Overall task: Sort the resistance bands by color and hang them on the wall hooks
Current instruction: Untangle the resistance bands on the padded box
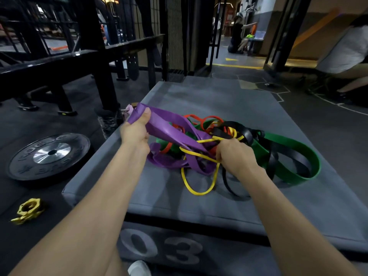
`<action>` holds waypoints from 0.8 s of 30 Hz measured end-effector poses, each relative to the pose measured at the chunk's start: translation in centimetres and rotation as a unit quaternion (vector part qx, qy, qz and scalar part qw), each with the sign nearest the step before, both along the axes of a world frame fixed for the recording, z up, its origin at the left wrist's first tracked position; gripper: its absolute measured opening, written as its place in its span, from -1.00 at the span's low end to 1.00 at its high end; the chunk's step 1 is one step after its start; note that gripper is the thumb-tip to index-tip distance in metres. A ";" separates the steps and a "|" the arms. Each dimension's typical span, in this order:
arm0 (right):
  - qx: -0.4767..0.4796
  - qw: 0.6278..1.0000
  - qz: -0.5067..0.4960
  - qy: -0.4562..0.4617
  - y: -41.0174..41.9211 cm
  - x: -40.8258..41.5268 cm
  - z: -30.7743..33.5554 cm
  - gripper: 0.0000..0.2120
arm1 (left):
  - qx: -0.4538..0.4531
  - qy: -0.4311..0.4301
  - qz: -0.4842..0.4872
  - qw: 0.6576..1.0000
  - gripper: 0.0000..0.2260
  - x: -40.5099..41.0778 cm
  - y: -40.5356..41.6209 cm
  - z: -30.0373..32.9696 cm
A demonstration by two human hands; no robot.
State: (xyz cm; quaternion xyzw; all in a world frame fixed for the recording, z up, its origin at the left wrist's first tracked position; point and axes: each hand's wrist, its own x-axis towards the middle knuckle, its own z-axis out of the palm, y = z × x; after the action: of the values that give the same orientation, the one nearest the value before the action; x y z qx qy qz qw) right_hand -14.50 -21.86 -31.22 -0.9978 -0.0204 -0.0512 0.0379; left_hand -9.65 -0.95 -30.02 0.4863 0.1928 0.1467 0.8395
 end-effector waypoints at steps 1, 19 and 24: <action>-0.002 1.000 -0.012 -0.008 0.0 0.0 -0.1 -0.71 | 0.008 0.019 0.011 1.000 -0.86 0.2 0.3 -0.2; 0.117 0.992 0.043 -0.031 -0.3 0.7 -1.6 -0.76 | 0.762 -0.108 -0.338 0.542 -0.13 -2.2 -2.3 -4.6; 0.153 0.986 0.051 -0.029 -0.8 0.9 -1.9 -0.82 | 0.811 -0.070 -0.280 0.508 -0.51 -1.5 -2.2 -5.3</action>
State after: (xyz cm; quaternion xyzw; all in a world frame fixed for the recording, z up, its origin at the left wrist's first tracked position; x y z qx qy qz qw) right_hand -13.56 -22.69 -33.13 -0.9759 -0.0641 -0.0805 0.1922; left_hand -11.11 -3.15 -35.36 0.9720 -0.2164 0.0299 0.0869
